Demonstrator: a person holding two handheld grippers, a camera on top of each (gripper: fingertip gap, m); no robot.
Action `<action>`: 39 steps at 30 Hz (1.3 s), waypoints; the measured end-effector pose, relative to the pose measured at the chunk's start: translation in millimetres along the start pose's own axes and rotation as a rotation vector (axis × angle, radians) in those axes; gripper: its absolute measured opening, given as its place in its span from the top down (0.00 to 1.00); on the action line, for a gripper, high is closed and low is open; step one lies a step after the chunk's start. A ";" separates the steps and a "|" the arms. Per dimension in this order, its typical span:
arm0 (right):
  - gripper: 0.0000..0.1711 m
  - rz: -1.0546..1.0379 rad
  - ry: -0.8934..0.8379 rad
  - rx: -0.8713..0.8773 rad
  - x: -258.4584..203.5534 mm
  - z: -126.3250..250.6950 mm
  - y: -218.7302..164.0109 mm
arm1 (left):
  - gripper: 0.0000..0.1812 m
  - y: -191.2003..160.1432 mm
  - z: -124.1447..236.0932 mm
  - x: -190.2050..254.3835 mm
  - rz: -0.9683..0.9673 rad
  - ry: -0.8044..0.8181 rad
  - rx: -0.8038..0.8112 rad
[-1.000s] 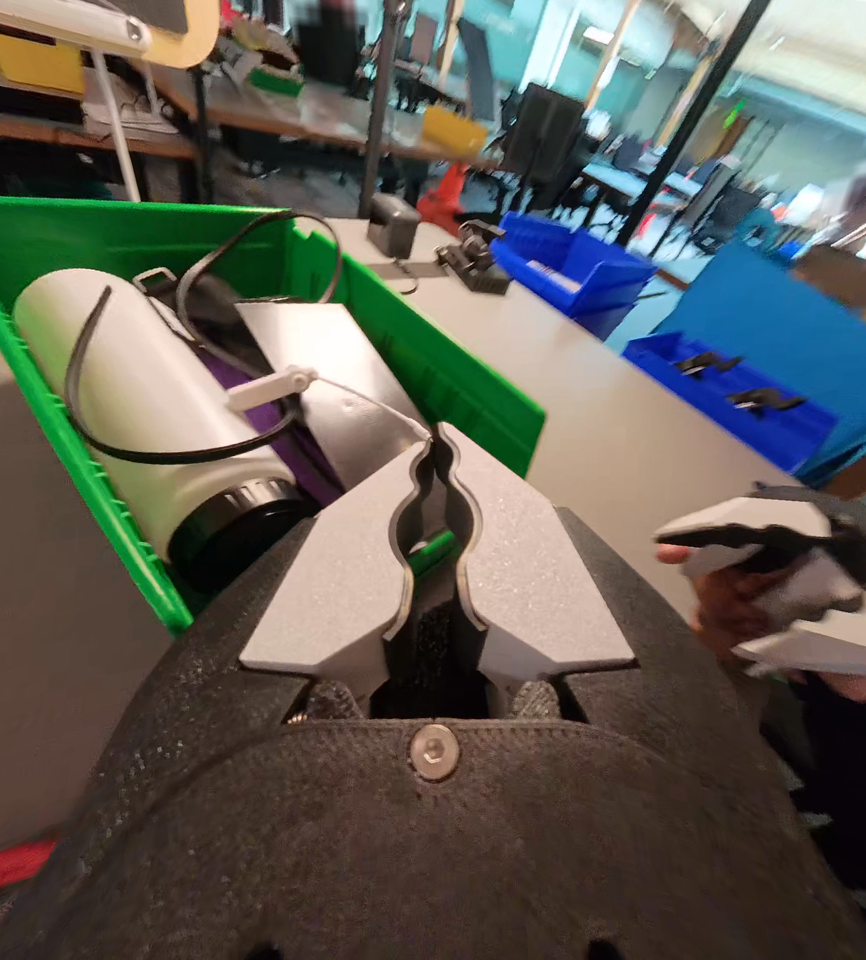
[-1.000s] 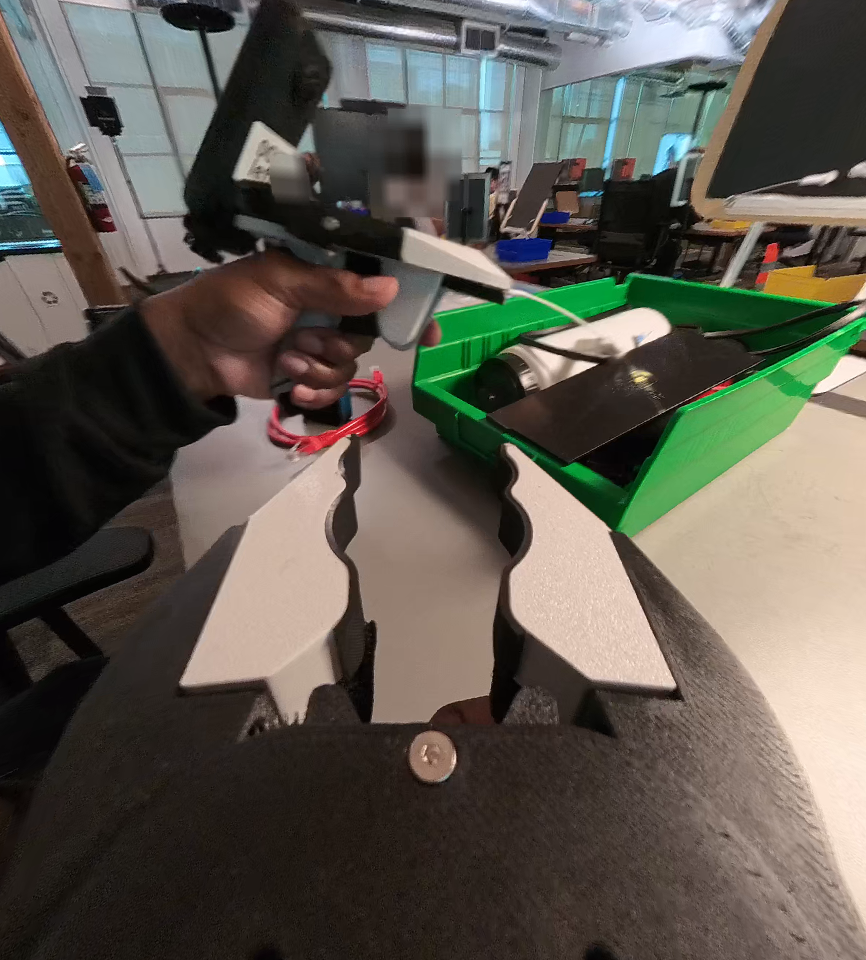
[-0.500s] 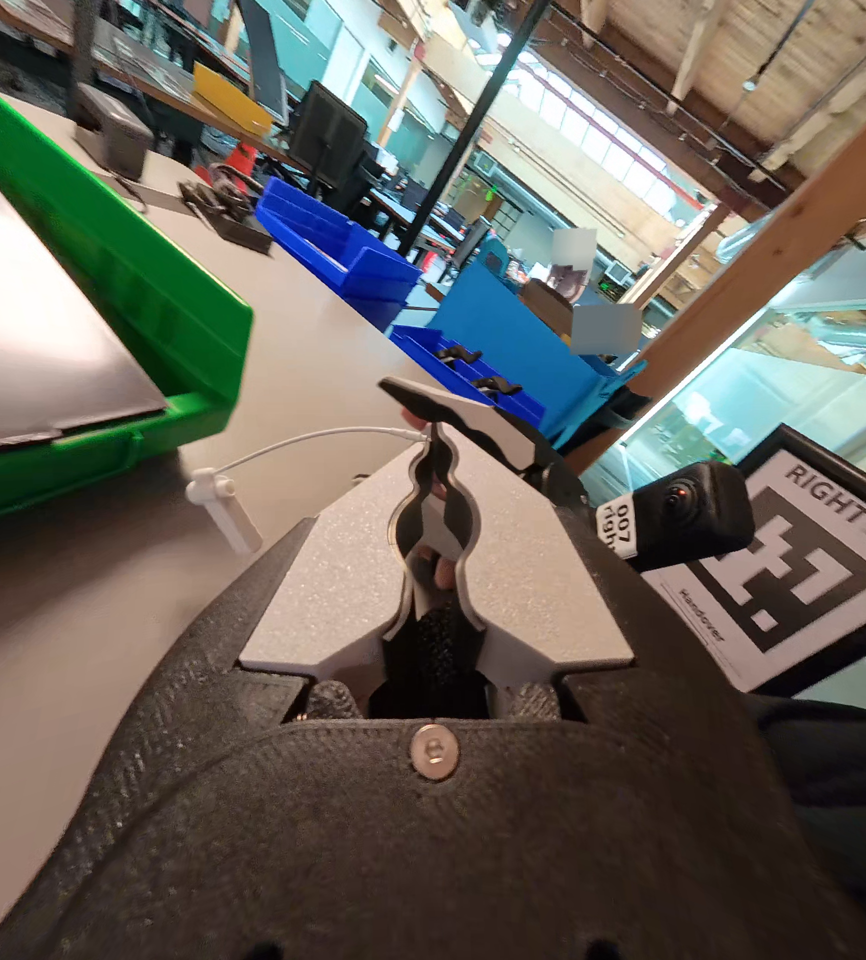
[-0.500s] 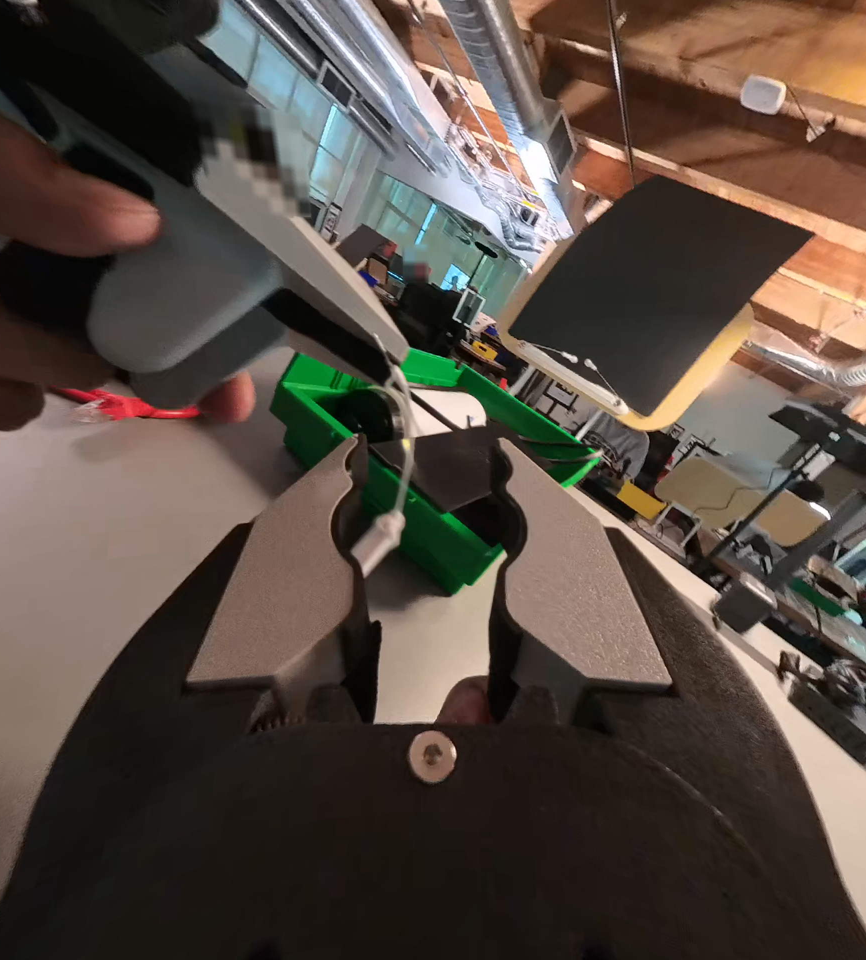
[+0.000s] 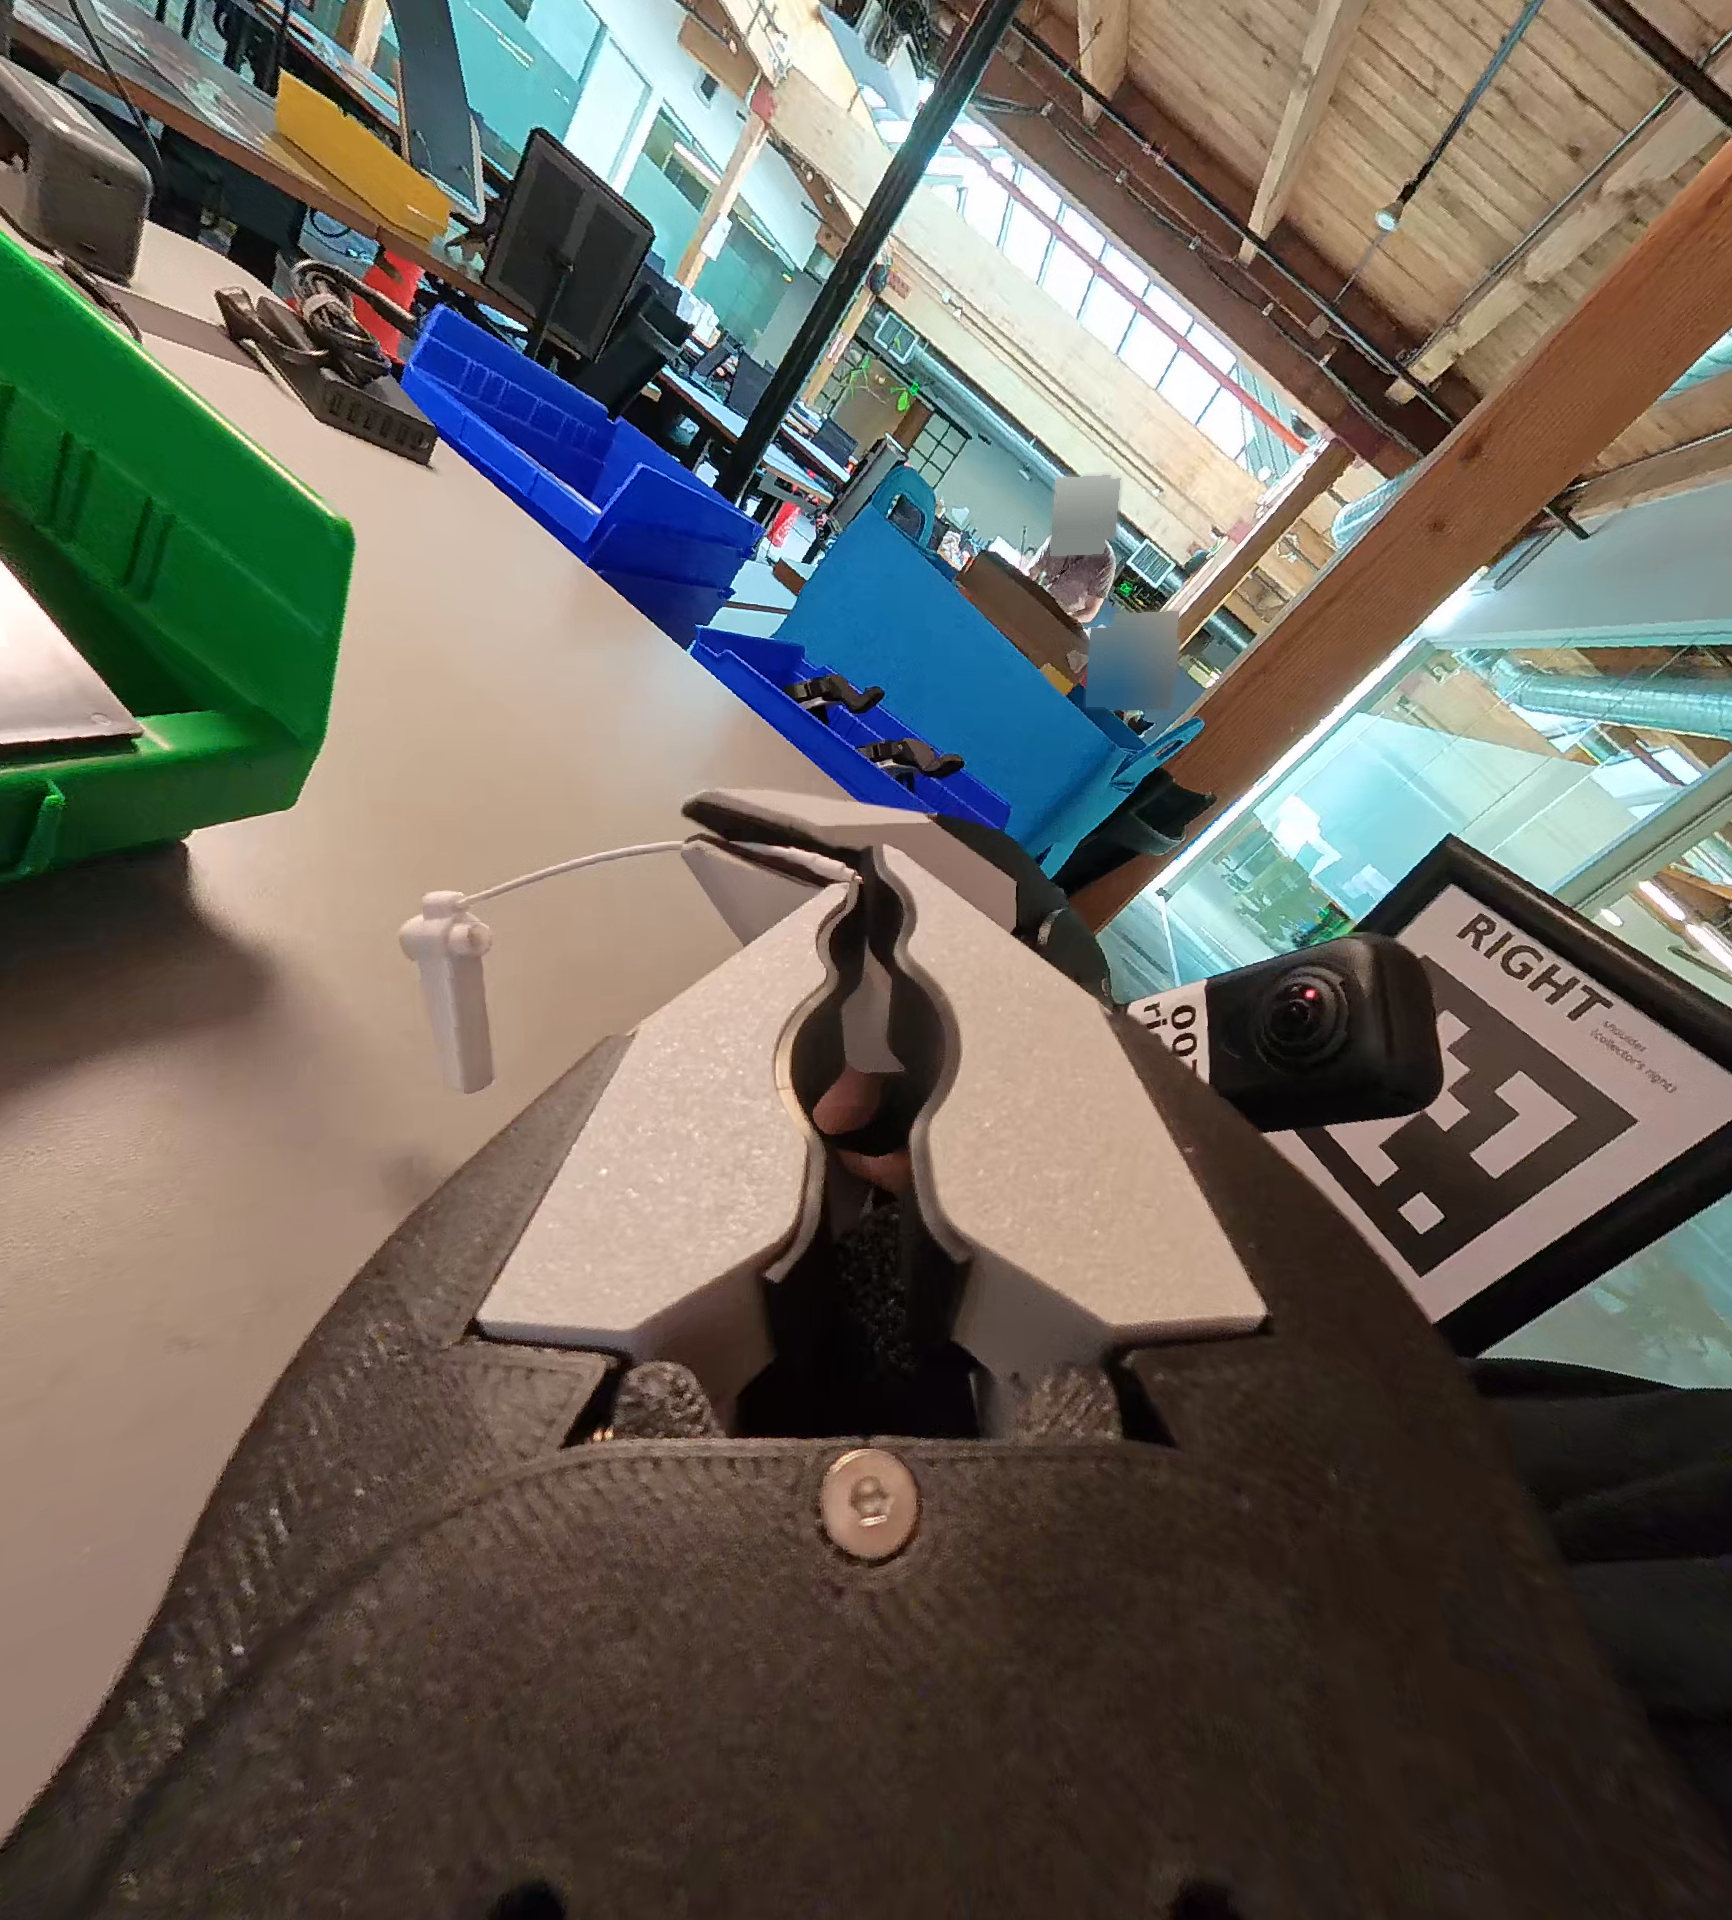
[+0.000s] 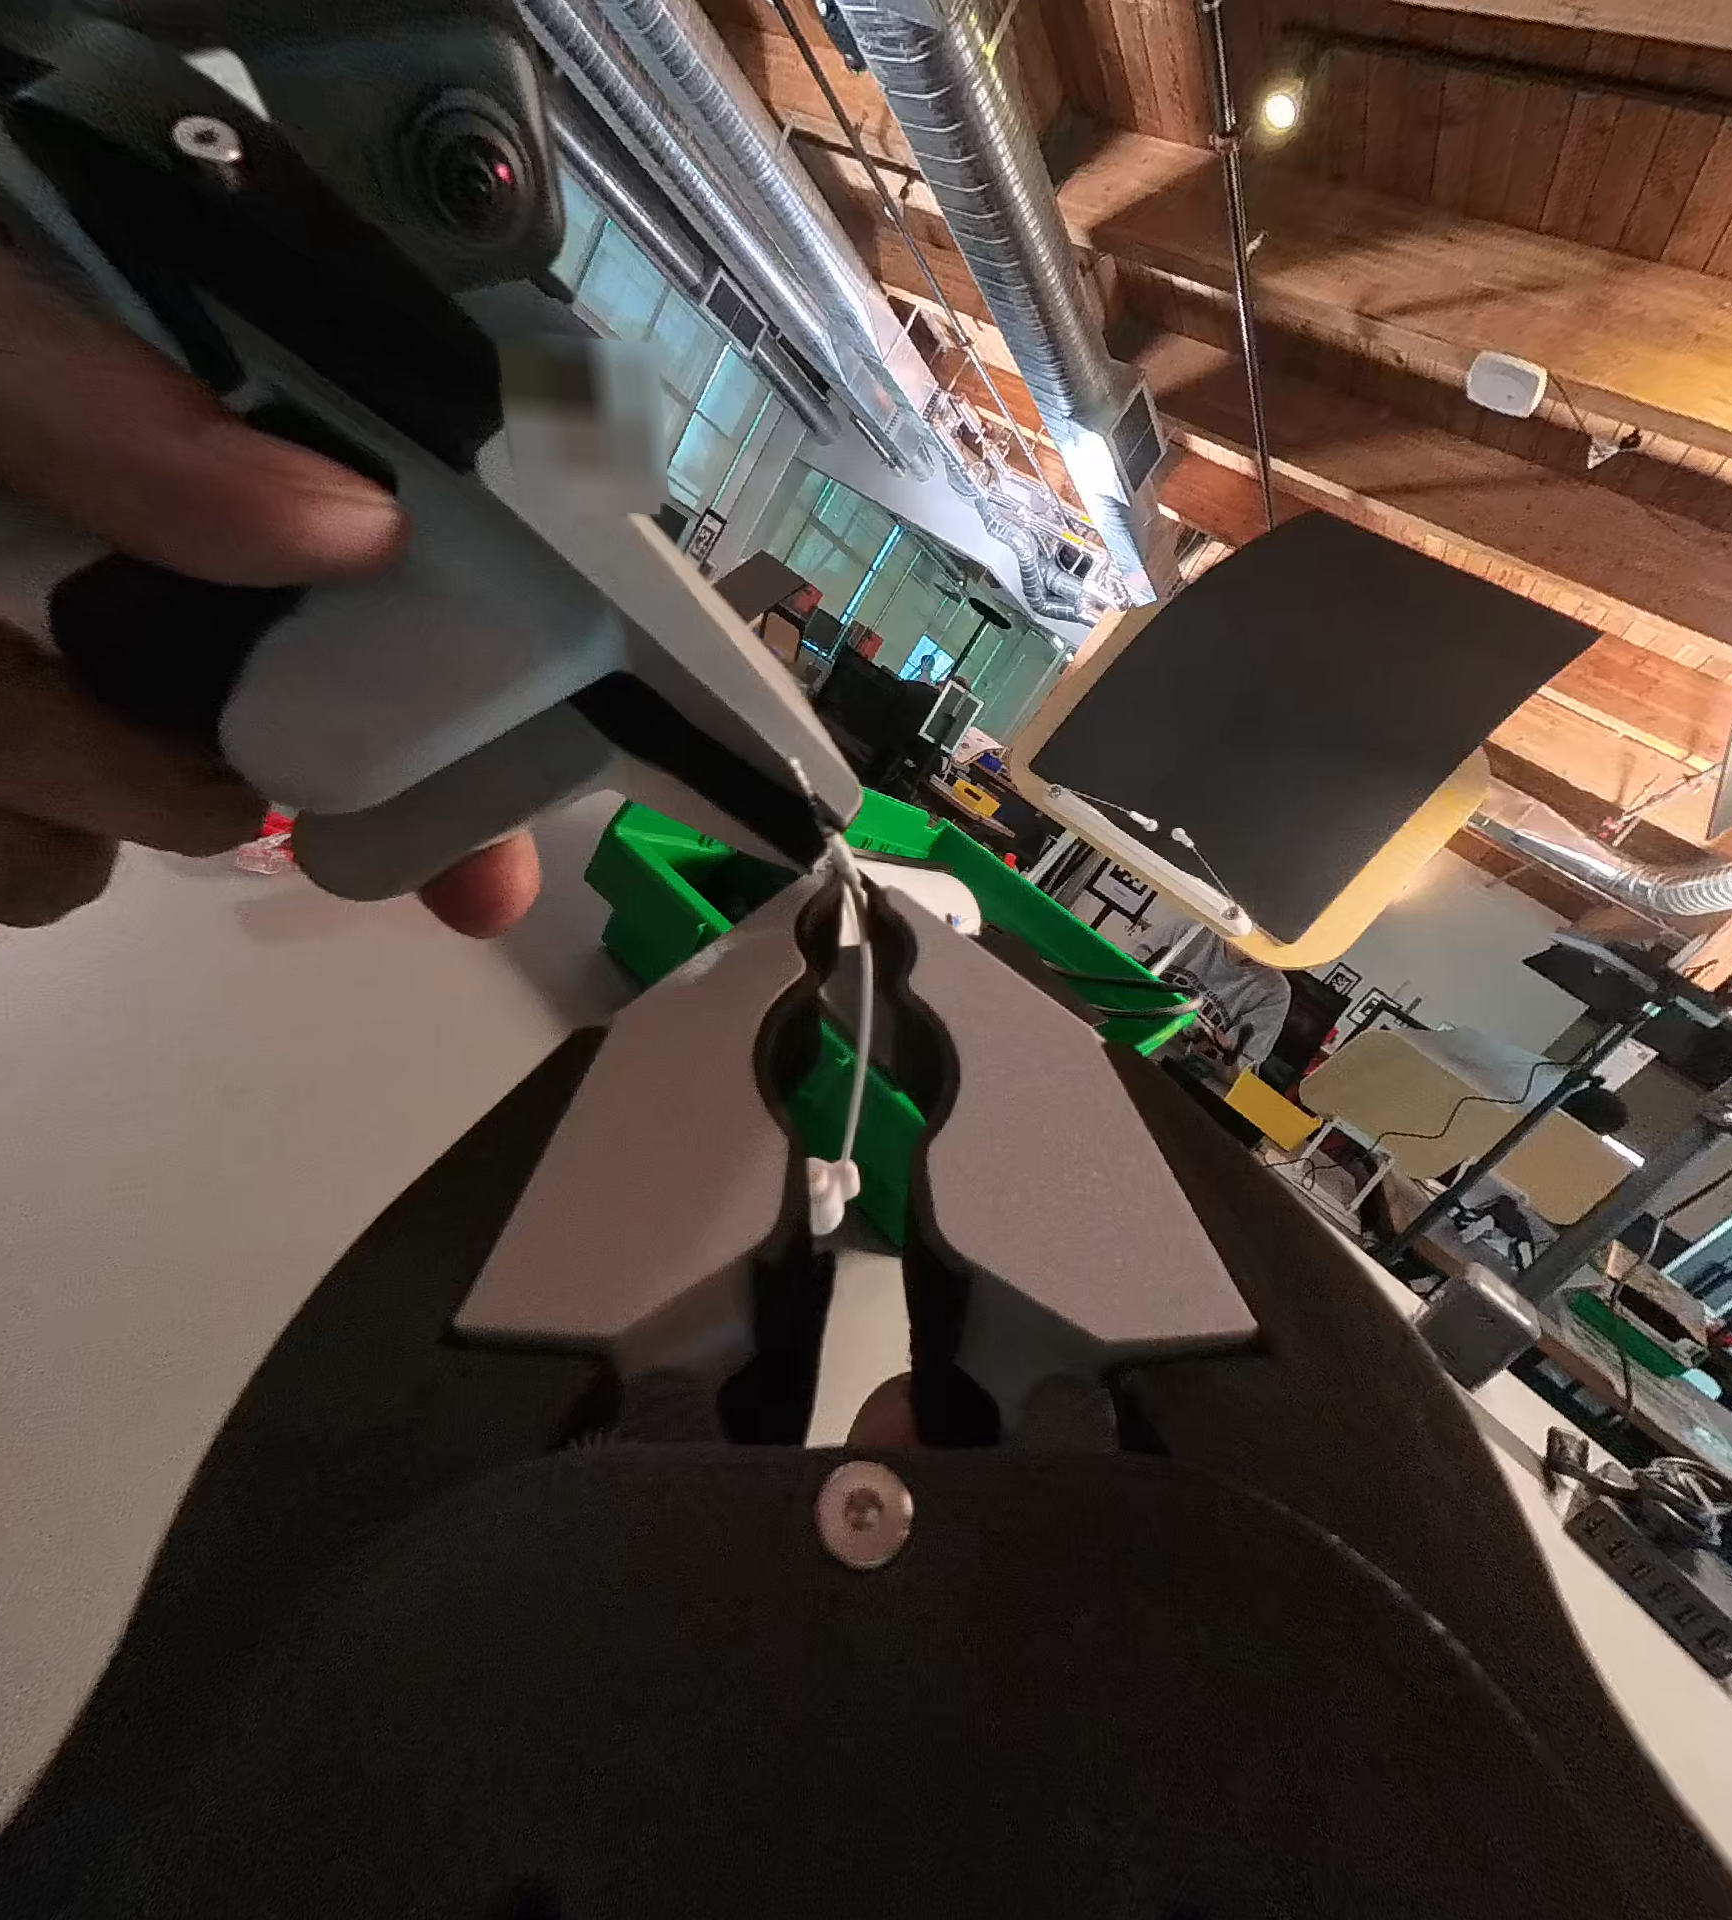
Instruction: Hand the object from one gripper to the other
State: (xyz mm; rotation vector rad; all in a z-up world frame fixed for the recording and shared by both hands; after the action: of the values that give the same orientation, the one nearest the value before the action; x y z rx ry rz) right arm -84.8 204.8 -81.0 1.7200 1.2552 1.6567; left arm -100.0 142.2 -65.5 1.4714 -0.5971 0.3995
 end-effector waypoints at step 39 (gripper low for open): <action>0.99 -0.729 0.337 0.056 -9.4 -6.6 25.0 | 0.92 -8.7 26.8 -21.4 -0.582 0.007 0.060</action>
State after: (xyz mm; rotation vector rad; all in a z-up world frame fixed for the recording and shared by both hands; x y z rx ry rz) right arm -82.3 182.9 -64.4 0.8368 1.8123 1.4758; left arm -115.3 117.2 -85.3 1.6221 -0.1324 -0.0346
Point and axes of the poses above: each gripper's, where its closed fingertips meet, z back along the fingers, y out of its top, x = y × z across the jaws, the point moved 5 cm from there along z, back along the fingers, and after that the axes turned 1 degree about y, right-handed, at the moved point
